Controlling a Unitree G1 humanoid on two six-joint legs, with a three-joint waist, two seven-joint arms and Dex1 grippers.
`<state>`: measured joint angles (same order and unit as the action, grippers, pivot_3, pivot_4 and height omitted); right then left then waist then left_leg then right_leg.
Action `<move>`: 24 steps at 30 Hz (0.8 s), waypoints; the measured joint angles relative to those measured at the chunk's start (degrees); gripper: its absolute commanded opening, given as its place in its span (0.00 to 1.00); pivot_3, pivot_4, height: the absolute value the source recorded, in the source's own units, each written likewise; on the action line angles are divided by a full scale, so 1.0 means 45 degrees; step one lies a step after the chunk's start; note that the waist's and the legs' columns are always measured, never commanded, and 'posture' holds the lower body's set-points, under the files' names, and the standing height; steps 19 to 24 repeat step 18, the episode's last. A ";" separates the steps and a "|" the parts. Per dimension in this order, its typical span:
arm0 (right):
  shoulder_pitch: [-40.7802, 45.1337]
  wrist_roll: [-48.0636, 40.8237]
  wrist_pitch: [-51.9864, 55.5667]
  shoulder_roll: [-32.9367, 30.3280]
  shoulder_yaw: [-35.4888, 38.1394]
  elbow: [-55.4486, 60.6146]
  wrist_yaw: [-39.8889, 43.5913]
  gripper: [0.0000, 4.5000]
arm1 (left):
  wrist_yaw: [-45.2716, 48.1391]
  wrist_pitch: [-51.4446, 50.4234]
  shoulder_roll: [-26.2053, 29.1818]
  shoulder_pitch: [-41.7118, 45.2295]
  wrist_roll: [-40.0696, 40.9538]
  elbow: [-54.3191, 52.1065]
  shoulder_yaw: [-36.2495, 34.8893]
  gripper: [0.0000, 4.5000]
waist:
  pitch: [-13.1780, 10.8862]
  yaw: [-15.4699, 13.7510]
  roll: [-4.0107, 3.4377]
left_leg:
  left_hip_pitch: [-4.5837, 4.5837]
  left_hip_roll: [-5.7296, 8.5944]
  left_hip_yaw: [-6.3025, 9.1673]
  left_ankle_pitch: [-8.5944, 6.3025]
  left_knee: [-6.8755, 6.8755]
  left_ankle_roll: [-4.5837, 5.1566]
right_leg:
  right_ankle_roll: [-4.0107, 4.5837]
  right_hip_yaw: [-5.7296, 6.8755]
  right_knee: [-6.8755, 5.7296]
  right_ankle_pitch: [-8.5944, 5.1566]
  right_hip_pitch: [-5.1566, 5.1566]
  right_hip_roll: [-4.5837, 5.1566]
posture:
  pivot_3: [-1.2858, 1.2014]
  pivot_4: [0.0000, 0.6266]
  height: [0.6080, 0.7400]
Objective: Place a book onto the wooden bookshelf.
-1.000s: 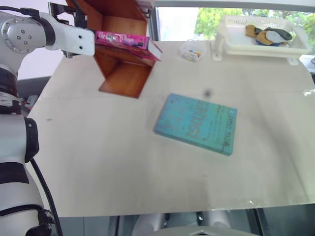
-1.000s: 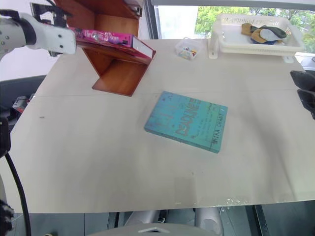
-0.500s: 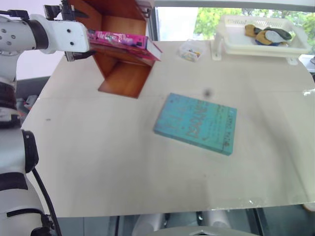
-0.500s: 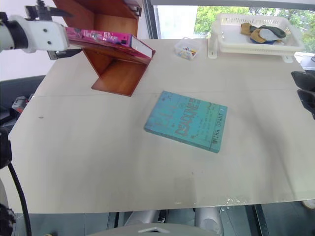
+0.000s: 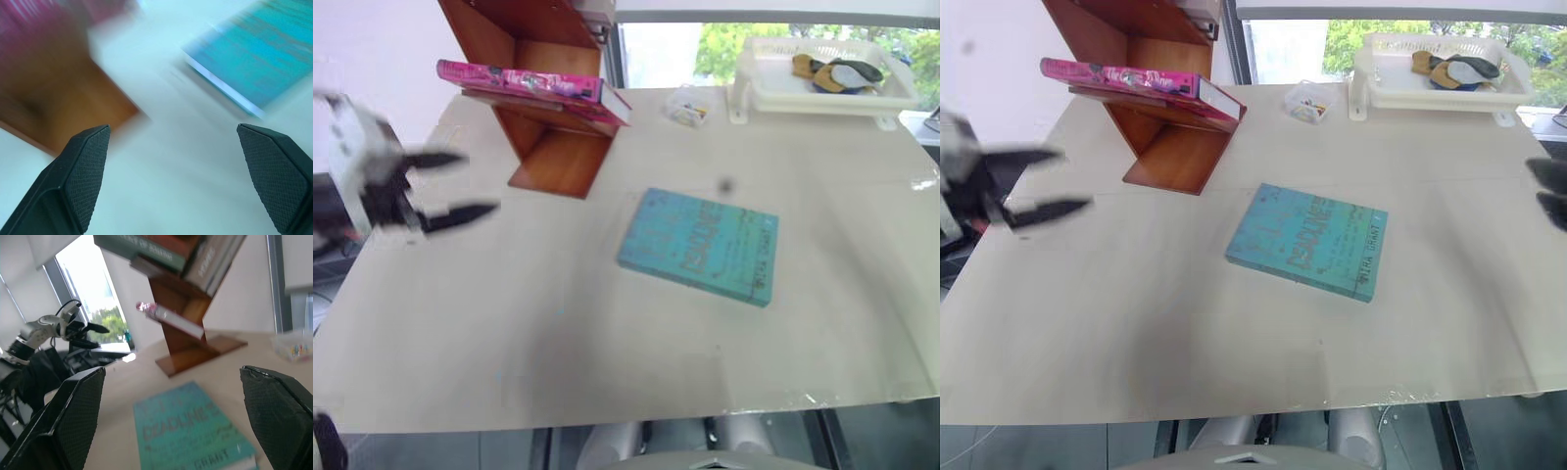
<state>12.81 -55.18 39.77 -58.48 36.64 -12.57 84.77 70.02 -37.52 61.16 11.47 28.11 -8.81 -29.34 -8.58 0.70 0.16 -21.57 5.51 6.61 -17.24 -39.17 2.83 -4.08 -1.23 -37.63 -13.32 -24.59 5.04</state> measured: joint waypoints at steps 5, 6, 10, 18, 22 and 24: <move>-0.0952 0.1456 -0.1584 0.0376 -0.0350 -0.0844 0.0208 1.00 | -0.2300 -0.0736 -0.3559 -0.1193 0.1271 -0.1611 -0.0204 0.98 | 0.0042 -0.0314 0.0014 | 0.0001 0.0016 0.0001 -0.0001 -0.0005 0.0000 | -0.0002 -0.0003 0.0044 0.0003 0.0027 0.0035 | 0.52 0.24 1.00; -0.1149 0.1685 -0.1881 0.0565 -0.0369 -0.1123 0.0208 1.00 | -0.2575 -0.0749 -0.4034 -0.1476 0.1288 -0.1638 0.0058 0.98 | 0.0047 -0.0335 0.0026 | 0.0000 0.0017 0.0002 -0.0002 -0.0006 0.0000 | -0.0002 -0.0004 0.0041 0.0003 0.0027 0.0035 | 0.52 0.24 1.00; -0.1765 0.2739 -0.3398 0.1363 -0.0525 -0.2111 0.0156 1.00 | -0.3819 -0.0335 -0.5425 -0.2314 0.0921 -0.1479 0.1176 0.98 | 0.0049 -0.0327 0.0027 | -0.0010 0.0016 0.0004 -0.0001 0.0002 -0.0003 | 0.0001 -0.0034 0.0044 0.0003 0.0011 0.0034 | 0.52 0.24 1.00; -0.2021 0.4427 -0.5985 0.1703 -0.1151 -0.2958 0.0027 1.00 | -0.3559 0.1363 -0.5007 -0.2332 0.0071 0.0247 0.1759 0.98 | 0.0073 -0.0291 -0.0009 | 0.0161 0.0010 -0.0036 -0.0004 0.0071 -0.0001 | 0.0008 -0.0047 0.0088 0.0005 0.0146 0.0026 | 0.52 0.24 1.00; -0.2021 0.4427 -0.5985 0.1703 -0.1151 -0.2958 0.0027 1.00 | -0.3559 0.1363 -0.5007 -0.2332 0.0071 0.0247 0.1759 0.98 | 0.0073 -0.0291 -0.0009 | 0.0161 0.0010 -0.0036 -0.0004 0.0071 -0.0001 | 0.0008 -0.0047 0.0088 0.0005 0.0146 0.0026 | 0.52 0.24 1.00; -0.2021 0.4427 -0.5985 0.1703 -0.1151 -0.2958 0.0027 1.00 | -0.3559 0.1363 -0.5007 -0.2332 0.0071 0.0247 0.1759 0.98 | 0.0073 -0.0291 -0.0009 | 0.0161 0.0010 -0.0036 -0.0004 0.0071 -0.0001 | 0.0008 -0.0047 0.0088 0.0005 0.0146 0.0026 | 0.52 0.24 1.00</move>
